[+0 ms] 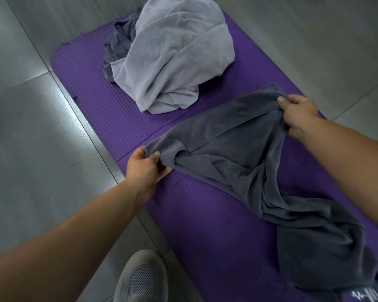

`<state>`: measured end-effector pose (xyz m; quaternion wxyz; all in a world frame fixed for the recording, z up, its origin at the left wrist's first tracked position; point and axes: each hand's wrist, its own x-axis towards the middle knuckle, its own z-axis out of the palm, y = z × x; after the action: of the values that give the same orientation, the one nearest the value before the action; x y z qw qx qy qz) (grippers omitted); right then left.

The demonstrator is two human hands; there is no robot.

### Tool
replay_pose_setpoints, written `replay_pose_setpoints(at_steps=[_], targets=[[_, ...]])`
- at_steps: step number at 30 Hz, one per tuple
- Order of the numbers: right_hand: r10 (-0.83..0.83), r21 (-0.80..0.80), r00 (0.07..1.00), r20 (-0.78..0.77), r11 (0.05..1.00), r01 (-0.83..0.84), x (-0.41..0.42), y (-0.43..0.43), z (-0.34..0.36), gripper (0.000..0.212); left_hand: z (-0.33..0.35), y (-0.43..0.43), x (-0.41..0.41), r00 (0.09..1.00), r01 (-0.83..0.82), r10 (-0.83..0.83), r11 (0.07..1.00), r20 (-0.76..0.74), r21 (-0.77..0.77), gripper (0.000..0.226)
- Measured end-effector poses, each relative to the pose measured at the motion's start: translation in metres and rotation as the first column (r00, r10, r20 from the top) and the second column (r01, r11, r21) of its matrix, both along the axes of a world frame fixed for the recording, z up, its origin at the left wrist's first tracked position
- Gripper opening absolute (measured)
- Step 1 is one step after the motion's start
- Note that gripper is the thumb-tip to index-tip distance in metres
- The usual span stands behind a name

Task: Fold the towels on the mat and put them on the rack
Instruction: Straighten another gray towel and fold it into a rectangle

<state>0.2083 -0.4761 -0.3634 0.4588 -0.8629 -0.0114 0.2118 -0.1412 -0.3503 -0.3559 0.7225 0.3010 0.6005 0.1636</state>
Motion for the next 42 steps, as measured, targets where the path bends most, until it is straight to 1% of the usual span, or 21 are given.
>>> replay_pose_setpoints(at_steps=[2, 5, 6, 8, 10, 12, 13, 15, 17, 19, 22, 24, 25, 27, 29, 31, 34, 36, 38, 40, 42], targets=[[0.019, -0.001, 1.000, 0.014, 1.000, -0.019, 0.001, 0.007, 0.005, 0.019, -0.002, 0.003, -0.006, 0.970, 0.200, -0.165, 0.959, -0.177, 0.202, 0.020], [0.049, -0.066, 0.999, -0.002, 0.997, -0.049, 0.005, 0.003, -0.001, 0.064, 0.007, 0.007, -0.003, 0.830, 0.486, -0.272, 0.782, -0.487, 0.391, 0.036], [0.074, -0.121, 0.997, 0.024, 0.990, -0.070, 0.005, -0.005, -0.005, 0.070, 0.011, 0.006, 0.001, 0.763, 0.565, -0.261, 0.713, -0.591, 0.415, 0.046], [0.140, -0.202, 0.988, 0.063, 0.971, -0.125, -0.013, -0.021, 0.006, 0.060, 0.021, 0.003, 0.009, 0.633, 0.709, -0.205, 0.542, -0.747, 0.452, 0.061], [0.213, -0.188, 0.976, -0.037, 0.958, -0.216, -0.038, -0.043, 0.027, 0.041, 0.028, -0.008, 0.022, 0.610, 0.786, -0.213, 0.287, -0.764, 0.547, 0.053], [0.404, -0.157, 0.882, -0.242, 0.881, -0.447, -0.061, -0.073, 0.045, 0.038, 0.031, -0.023, 0.045, 0.584, 0.777, -0.437, 0.055, -0.685, 0.627, 0.037], [0.502, -0.156, 0.811, -0.301, 0.813, -0.562, -0.071, -0.091, 0.053, 0.043, 0.031, -0.032, 0.058, 0.511, 0.768, -0.590, -0.013, -0.625, 0.640, 0.033], [0.645, -0.201, 0.677, -0.355, 0.655, -0.729, -0.086, -0.127, 0.060, 0.048, 0.028, -0.051, 0.087, 0.254, 0.759, -0.778, -0.208, -0.574, 0.617, 0.035], [0.713, -0.309, 0.602, -0.360, 0.518, -0.798, -0.095, -0.158, 0.056, 0.050, 0.021, -0.068, 0.115, 0.034, 0.666, -0.790, -0.439, -0.612, 0.603, 0.048], [0.768, -0.433, 0.576, -0.280, 0.434, -0.790, -0.094, -0.183, 0.043, 0.047, 0.013, -0.079, 0.139, -0.105, 0.548, -0.741, -0.600, -0.663, 0.583, 0.054], [0.779, -0.509, 0.608, -0.155, 0.464, -0.725, -0.087, -0.208, 0.029, 0.026, 0.002, -0.083, 0.167, -0.146, 0.398, -0.620, -0.750, -0.771, 0.528, 0.041], [0.695, -0.452, 0.714, -0.087, 0.611, -0.650, -0.083, -0.219, 0.025, 0.014, -0.002, -0.081, 0.181, -0.085, 0.355, -0.628, -0.744, -0.773, 0.566, 0.025], [0.615, -0.370, 0.786, -0.056, 0.719, -0.589, -0.083, -0.223, 0.025, 0.011, -0.002, -0.081, 0.188, -0.064, 0.382, -0.677, -0.695, -0.733, 0.609, 0.019], [0.416, -0.192, 0.909, 0.020, 0.894, -0.405, -0.085, -0.230, 0.028, 0.010, 0.004, -0.083, 0.203, -0.032, 0.519, -0.815, -0.508, -0.578, 0.687, 0.011], [0.237, -0.082, 0.969, 0.065, 0.969, -0.231, -0.086, -0.234, 0.035, 0.010, 0.007, -0.088, 0.218, 0.029, 0.643, -0.870, -0.360, -0.492, 0.675, 0.011], [0.212, -0.057, 0.976, 0.049, 0.976, -0.209, -0.087, -0.236, 0.046, 0.012, 0.004, -0.092, 0.230, 0.074, 0.718, -0.877, -0.284, -0.475, 0.636, 0.015], [0.396, -0.309, 0.915, -0.081, 0.863, -0.400, -0.081, -0.244, 0.062, 0.028, 0.000, -0.092, 0.242, 0.093, 0.755, -0.890, -0.229, -0.446, 0.615, 0.020], [0.453, -0.447, 0.872, -0.185, 0.752, -0.485, -0.073, -0.250, 0.070, 0.032, 0.001, -0.092, 0.245, 0.062, 0.726, -0.873, -0.293, -0.483, 0.623, 0.019], [0.458, -0.496, 0.858, -0.233, 0.703, -0.510, -0.064, -0.260, 0.078, 0.035, 0.005, -0.093, 0.246, 0.034, 0.683, -0.845, -0.371, -0.534, 0.630, 0.018], [0.505, -0.558, 0.844, -0.181, 0.654, -0.511, -0.060, -0.275, 0.081, 0.036, 0.008, -0.089, 0.245, 0.058, 0.660, -0.801, -0.417, -0.596, 0.625, 0.015], [0.512, -0.557, 0.858, -0.042, 0.701, -0.446, -0.064, -0.292, 0.079, 0.036, 0.011, -0.081, 0.245, 0.049, 0.677, -0.759, -0.452, -0.649, 0.581, 0.014]])
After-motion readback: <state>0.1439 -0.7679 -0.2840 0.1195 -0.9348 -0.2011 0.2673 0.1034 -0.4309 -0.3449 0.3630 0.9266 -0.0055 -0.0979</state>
